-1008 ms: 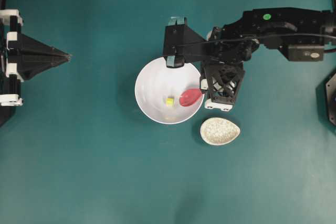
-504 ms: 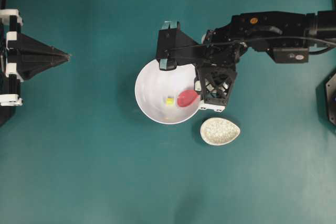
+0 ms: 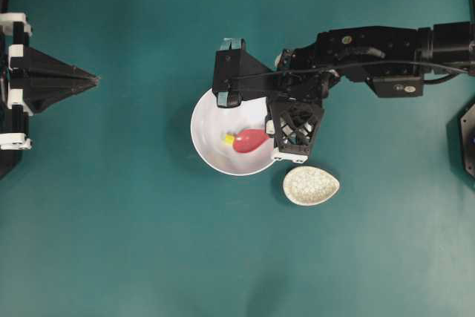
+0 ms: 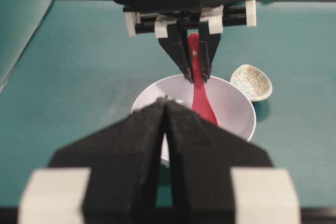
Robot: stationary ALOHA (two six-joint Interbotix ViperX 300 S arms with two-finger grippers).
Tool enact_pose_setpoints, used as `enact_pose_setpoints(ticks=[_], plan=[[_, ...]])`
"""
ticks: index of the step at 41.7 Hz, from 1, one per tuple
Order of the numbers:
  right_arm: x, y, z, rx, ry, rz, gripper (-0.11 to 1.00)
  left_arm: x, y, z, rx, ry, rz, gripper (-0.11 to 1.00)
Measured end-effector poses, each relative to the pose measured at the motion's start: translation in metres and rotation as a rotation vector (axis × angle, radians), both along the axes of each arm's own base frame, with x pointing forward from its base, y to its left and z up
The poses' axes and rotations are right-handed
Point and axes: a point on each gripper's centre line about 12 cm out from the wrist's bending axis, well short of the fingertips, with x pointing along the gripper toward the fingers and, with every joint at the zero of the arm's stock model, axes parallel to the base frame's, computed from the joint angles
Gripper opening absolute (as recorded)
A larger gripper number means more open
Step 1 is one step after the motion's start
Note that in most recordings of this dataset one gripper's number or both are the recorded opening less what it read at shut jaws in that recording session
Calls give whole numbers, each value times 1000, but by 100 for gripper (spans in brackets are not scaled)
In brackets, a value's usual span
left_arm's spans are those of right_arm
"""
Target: Scoop the yellow hexagonal prism block from the bowl with a spoon using the right arm.
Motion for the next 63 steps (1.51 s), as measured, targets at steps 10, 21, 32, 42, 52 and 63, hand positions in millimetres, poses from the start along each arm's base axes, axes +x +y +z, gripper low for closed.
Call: enact_pose_setpoints(ticks=[10, 21, 32, 42, 52, 63], plan=[[5, 0, 0, -6, -41, -9, 22, 0, 0, 0, 2, -1, 0, 0], [10, 0, -3, -10, -66, -18, 23, 0, 0, 0, 2, 0, 0, 0], [15, -3, -4, -20, -113, -36, 23, 0, 0, 0, -1, 0, 0, 0], [19, -3, -2, -17, -149, -56, 22, 0, 0, 0, 0, 0, 0, 0], [19, -3, 7, -1, -172, -88, 22, 0, 0, 0, 2, -1, 0, 0], [7, 0, 26, 12, -196, -116, 23, 0, 0, 0, 2, -1, 0, 0]])
